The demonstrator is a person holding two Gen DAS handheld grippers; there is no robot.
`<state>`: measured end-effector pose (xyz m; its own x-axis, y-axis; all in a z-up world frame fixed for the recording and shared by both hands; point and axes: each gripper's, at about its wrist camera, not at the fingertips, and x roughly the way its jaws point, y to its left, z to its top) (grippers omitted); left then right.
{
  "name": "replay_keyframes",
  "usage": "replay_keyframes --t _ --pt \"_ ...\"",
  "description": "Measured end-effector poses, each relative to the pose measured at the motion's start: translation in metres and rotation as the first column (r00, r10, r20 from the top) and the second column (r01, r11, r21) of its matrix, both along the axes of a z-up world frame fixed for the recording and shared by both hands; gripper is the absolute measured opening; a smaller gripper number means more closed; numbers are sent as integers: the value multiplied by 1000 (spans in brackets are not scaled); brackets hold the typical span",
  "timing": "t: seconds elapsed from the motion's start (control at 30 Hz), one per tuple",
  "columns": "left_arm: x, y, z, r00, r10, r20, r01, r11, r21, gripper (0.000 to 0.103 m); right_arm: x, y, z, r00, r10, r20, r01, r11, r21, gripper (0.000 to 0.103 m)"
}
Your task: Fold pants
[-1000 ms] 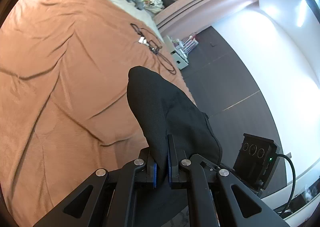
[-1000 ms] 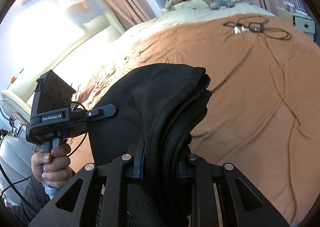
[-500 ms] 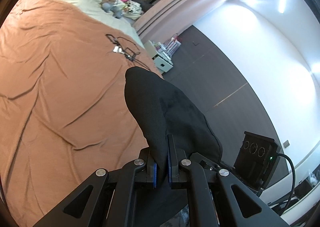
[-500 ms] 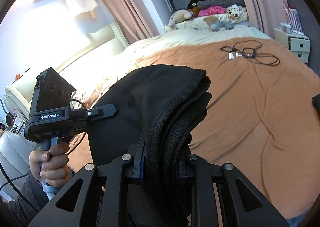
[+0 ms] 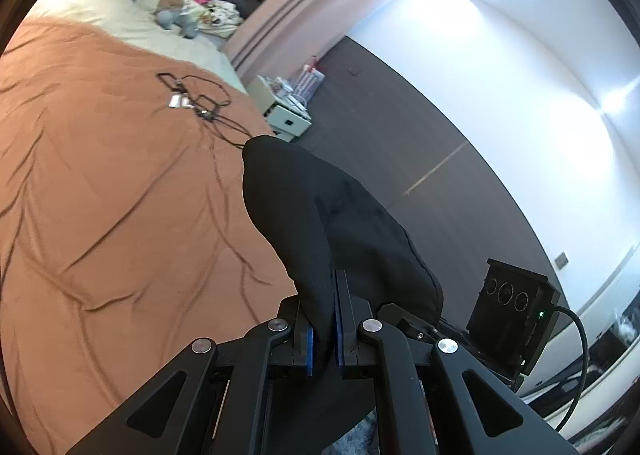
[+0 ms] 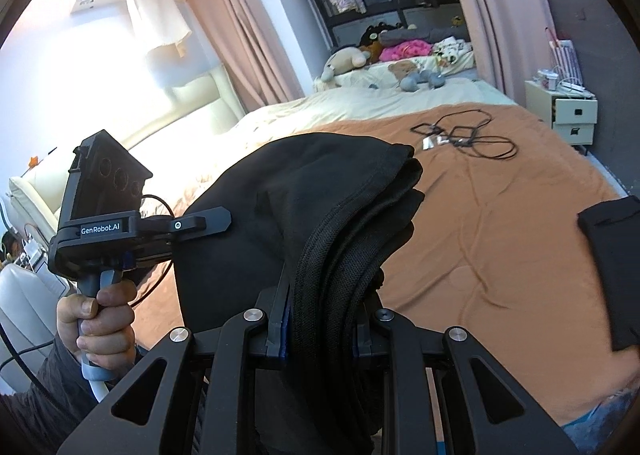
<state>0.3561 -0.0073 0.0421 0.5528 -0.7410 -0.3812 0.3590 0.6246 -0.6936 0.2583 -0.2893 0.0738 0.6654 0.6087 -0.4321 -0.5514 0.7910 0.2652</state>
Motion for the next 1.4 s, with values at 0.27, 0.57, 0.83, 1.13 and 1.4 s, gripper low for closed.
replay_keyframes --t 0.27,0.57,0.83,1.13,1.4 --pt "21 -72 12 997 -70 18 70 997 25 7 -22 -48 1 998 -48 35 48 999 6 18" --pt "51 -171 19 984 -174 51 172 984 39 7 -58 -113 8 989 -123 83 124 992 -11 18" --pt "73 -261 19 965 -252 71 249 967 50 7 -84 -155 14 974 -190 122 196 980 -42 18" --pt "102 -345 7 942 -328 70 327 945 28 7 -94 -172 19 957 -255 141 270 957 -105 18" --pt "138 -391 -22 935 -353 40 353 936 3 7 -84 -166 25 949 -289 123 307 935 -177 17"
